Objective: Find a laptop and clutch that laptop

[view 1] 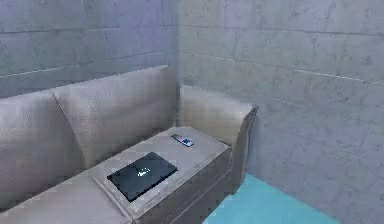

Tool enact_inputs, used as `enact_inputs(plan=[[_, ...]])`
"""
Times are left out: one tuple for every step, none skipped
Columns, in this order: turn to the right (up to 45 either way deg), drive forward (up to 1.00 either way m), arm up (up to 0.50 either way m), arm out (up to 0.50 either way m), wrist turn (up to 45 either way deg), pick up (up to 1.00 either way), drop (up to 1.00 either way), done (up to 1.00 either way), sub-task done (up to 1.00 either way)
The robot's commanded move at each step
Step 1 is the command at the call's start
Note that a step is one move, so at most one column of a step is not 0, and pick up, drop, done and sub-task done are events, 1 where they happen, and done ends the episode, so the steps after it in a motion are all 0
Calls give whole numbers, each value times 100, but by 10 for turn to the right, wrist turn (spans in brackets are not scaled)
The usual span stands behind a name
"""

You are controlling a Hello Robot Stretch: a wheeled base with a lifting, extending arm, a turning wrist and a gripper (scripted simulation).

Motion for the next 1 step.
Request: enact_inputs(plan=[[-450, 0, 0, 0, 0, 0, 0, 0, 0]])
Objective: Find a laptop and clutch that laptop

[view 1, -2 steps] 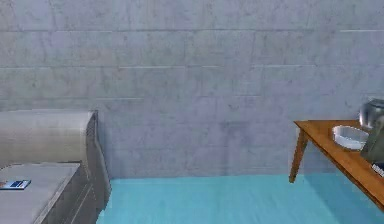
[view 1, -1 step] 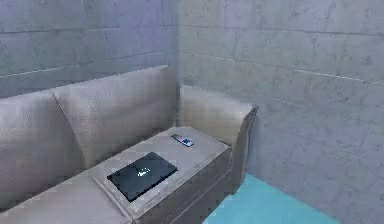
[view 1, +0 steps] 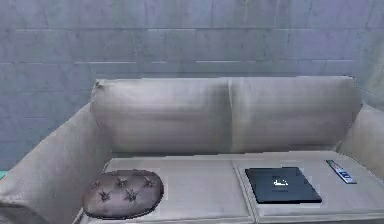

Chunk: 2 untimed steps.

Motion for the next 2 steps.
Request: enact_inputs(plan=[[-450, 0, 0, 0, 0, 0, 0, 0, 0], [-150, 0, 0, 0, 0, 0, 0, 0, 0]])
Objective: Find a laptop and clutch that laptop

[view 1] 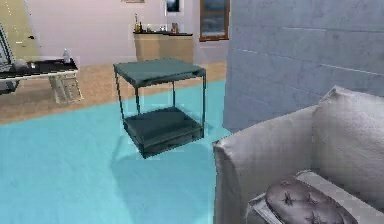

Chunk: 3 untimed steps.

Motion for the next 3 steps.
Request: enact_inputs(plan=[[450, 0, 0, 0, 0, 0, 0, 0, 0], [450, 0, 0, 0, 0, 0, 0, 0, 0], [330, 0, 0, 0, 0, 0, 0, 0, 0]])
